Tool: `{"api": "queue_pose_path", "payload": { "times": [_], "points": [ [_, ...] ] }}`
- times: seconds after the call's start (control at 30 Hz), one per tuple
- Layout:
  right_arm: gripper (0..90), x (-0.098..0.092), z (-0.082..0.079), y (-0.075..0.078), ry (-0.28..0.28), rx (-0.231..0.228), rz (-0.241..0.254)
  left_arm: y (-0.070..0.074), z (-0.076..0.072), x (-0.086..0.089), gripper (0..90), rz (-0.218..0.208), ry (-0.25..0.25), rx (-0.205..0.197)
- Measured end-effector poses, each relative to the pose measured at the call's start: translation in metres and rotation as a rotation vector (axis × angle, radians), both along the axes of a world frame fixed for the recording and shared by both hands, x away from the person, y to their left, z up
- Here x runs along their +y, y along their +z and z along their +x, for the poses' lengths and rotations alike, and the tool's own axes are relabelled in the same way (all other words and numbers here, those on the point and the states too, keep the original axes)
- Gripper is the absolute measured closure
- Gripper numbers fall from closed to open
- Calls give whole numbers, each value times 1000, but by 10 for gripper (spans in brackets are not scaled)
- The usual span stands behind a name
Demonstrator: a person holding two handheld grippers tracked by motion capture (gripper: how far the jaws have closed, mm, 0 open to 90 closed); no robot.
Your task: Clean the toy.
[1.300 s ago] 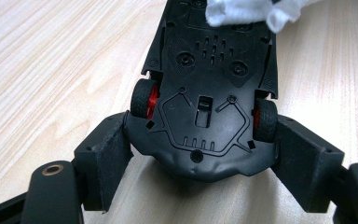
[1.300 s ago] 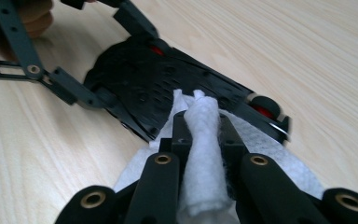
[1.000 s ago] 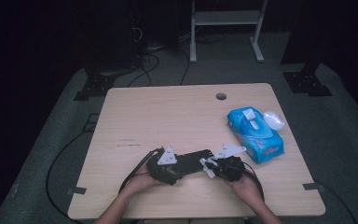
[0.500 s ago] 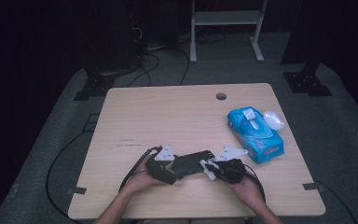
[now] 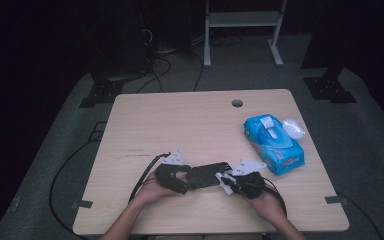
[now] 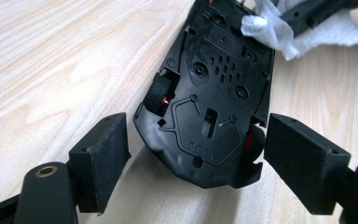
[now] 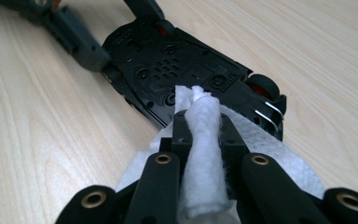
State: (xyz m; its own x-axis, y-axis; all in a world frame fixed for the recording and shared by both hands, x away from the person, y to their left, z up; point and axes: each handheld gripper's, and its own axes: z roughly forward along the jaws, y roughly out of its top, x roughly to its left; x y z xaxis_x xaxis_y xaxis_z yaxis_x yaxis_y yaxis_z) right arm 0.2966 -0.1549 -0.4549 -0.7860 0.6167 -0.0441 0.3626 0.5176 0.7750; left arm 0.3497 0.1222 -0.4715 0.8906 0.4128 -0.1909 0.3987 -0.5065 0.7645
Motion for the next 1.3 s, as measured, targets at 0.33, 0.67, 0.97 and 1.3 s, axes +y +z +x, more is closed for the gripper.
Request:
{"api": "queue_pose_path", "payload": {
  "times": [0.33, 0.67, 0.97, 1.3],
  "points": [
    [811, -2, -6, -4, 38, -55, -1, -4, 12, -7, 278, -38, 8, 104],
    [817, -3, -14, -7, 50, -91, -1, 2, -5, -15, 296, 25, -1, -57],
    [818, -5, -19, -7, 63, -86, -9, 5, -9, -12, 331, 16, -19, -87],
    [818, -6, -26, -9, 75, -86, -7, 5, -10, -9, 395, -22, -47, -60]
  ]
}}
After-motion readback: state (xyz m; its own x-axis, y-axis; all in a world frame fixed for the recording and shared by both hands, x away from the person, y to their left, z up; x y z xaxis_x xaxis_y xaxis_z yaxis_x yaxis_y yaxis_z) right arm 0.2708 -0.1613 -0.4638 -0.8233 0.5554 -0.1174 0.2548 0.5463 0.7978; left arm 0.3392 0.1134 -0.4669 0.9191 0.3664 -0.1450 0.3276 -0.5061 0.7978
